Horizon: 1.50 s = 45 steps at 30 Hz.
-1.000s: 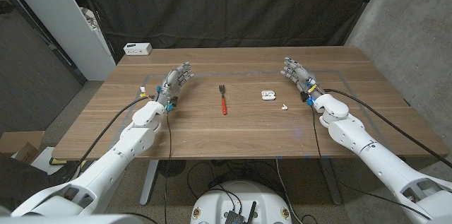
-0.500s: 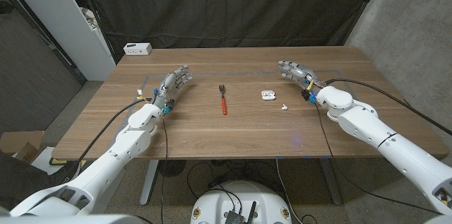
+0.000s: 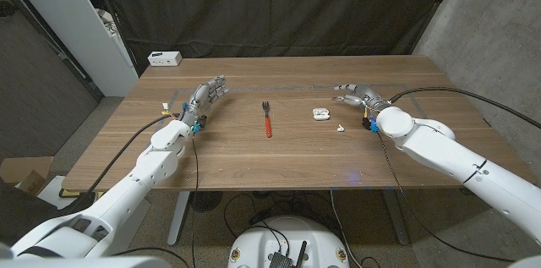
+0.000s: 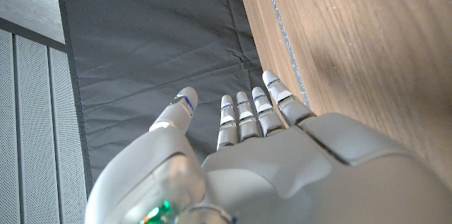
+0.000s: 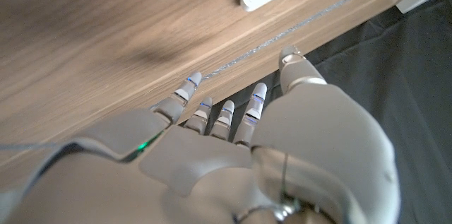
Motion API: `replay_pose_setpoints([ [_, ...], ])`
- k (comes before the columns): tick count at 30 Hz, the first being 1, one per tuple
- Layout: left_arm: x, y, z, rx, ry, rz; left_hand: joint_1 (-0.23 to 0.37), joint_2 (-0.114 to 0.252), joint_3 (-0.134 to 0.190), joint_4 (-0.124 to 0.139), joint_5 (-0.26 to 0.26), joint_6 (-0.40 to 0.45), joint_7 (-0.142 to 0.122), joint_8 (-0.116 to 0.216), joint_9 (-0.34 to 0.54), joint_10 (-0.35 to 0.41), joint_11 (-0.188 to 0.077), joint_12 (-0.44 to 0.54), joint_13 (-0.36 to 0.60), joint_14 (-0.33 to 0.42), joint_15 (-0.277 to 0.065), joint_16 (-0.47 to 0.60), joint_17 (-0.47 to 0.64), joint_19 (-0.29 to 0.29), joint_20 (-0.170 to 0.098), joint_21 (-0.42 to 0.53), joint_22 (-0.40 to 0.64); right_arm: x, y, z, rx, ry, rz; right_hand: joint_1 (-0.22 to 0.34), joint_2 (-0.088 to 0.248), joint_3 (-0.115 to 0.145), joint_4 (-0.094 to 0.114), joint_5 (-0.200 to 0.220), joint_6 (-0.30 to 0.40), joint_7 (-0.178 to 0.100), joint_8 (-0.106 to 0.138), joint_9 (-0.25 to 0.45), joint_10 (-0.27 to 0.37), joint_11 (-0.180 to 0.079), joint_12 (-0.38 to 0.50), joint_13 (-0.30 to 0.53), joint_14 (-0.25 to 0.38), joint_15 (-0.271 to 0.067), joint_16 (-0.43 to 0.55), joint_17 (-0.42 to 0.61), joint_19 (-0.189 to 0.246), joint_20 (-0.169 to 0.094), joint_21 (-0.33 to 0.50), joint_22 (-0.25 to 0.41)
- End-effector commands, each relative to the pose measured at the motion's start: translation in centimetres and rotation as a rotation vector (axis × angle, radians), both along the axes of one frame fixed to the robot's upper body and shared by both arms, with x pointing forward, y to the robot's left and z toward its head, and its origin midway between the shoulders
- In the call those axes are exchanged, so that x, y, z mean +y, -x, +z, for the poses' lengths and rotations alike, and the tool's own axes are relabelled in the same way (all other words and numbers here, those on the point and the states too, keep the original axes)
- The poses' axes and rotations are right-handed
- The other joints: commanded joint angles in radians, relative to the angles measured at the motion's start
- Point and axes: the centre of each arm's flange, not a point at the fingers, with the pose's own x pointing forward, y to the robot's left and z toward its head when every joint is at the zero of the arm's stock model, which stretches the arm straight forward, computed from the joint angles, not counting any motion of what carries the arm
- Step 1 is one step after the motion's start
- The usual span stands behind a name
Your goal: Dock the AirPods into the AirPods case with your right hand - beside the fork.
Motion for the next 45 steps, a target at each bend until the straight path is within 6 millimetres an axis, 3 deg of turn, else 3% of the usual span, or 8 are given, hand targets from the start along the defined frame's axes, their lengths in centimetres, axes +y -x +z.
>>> replay_pose_setpoints([
  [1, 0.0, -0.9, 1.0, -0.012, -0.026, -0.013, 0.011, 0.004, 0.002, 0.000, 0.007, 0.018, 0.000, 0.010, 0.006, 0.011, -0.002, 0.009, 0.001, 0.005, -0.001, 0.002, 0.003, -0.001, 0.000, -0.001, 0.003, -0.5, 3.4, -1.6, 0.036, 0.244, -0.247, 0.028, -0.001, 0.004, 0.007, 0.003, 0.031, 0.002, 0.009, 0.009, -0.025, -0.009, 0.005, 0.002, -0.054, -0.054, -0.003, 0.004, -0.044, 0.016, -0.035, 0.003],
  [6, 0.0, -1.2, 1.3, -0.006, -0.038, -0.017, 0.013, 0.004, 0.002, -0.002, 0.008, 0.021, -0.003, 0.010, 0.006, 0.011, -0.002, 0.009, 0.001, 0.004, -0.002, 0.002, 0.003, -0.003, 0.000, -0.003, 0.003, -0.7, 5.0, -1.0, 0.074, 0.338, -0.278, 0.043, -0.006, 0.004, 0.008, 0.004, 0.048, 0.002, 0.010, 0.009, -0.044, 0.004, 0.001, -0.004, -0.083, -0.019, 0.000, 0.002, -0.072, 0.037, -0.053, 0.003],
  [13, -0.5, -1.7, 1.5, -0.008, -0.047, -0.032, 0.014, 0.004, 0.001, -0.003, 0.008, 0.024, -0.004, 0.010, 0.007, 0.013, -0.004, 0.010, 0.002, 0.003, -0.001, 0.001, 0.002, -0.006, 0.002, -0.006, 0.003, -0.9, 6.3, -1.6, 0.110, 0.385, -0.309, 0.056, -0.006, 0.007, 0.009, 0.005, 0.083, 0.003, 0.019, 0.009, -0.050, -0.001, 0.003, -0.010, -0.099, -0.023, 0.002, 0.001, -0.080, 0.040, -0.058, 0.002],
  [21, -1.0, -1.7, 1.2, -0.007, -0.042, -0.032, 0.015, 0.006, 0.001, -0.003, 0.008, 0.031, -0.004, 0.011, 0.008, 0.014, -0.003, 0.011, 0.002, 0.004, -0.002, 0.001, 0.003, -0.006, 0.003, -0.008, 0.003, -0.5, 5.4, -3.5, 0.105, 0.395, -0.318, 0.072, -0.007, 0.010, 0.008, 0.006, 0.135, 0.002, 0.034, 0.010, -0.037, -0.005, 0.009, -0.016, -0.099, -0.028, 0.008, -0.001, -0.079, 0.034, -0.059, 0.002],
  [29, -1.5, -1.7, 1.3, -0.012, -0.047, -0.031, 0.016, 0.006, 0.000, -0.003, 0.008, 0.035, -0.005, 0.012, 0.009, 0.014, -0.004, 0.012, 0.002, 0.003, -0.003, 0.001, 0.003, -0.006, 0.005, -0.009, 0.004, -0.3, 4.5, -5.3, 0.078, 0.426, -0.314, 0.096, -0.015, 0.013, 0.002, 0.007, 0.137, 0.001, 0.028, 0.007, -0.058, -0.009, 0.003, -0.020, -0.117, -0.043, 0.006, -0.001, -0.079, 0.018, -0.060, 0.002],
  [45, -1.8, -0.8, 0.6, -0.014, -0.034, -0.021, 0.016, 0.009, 0.000, -0.002, 0.008, 0.041, -0.005, 0.011, 0.010, 0.019, -0.004, 0.014, 0.003, 0.004, -0.007, 0.001, 0.003, -0.005, 0.005, -0.013, 0.004, 0.5, 2.8, -6.6, 0.022, 0.404, -0.279, 0.148, -0.013, 0.020, 0.007, 0.009, 0.220, 0.001, 0.043, 0.003, 0.006, -0.027, 0.026, -0.029, -0.064, -0.082, 0.026, -0.003, -0.041, -0.027, -0.052, 0.001],
])
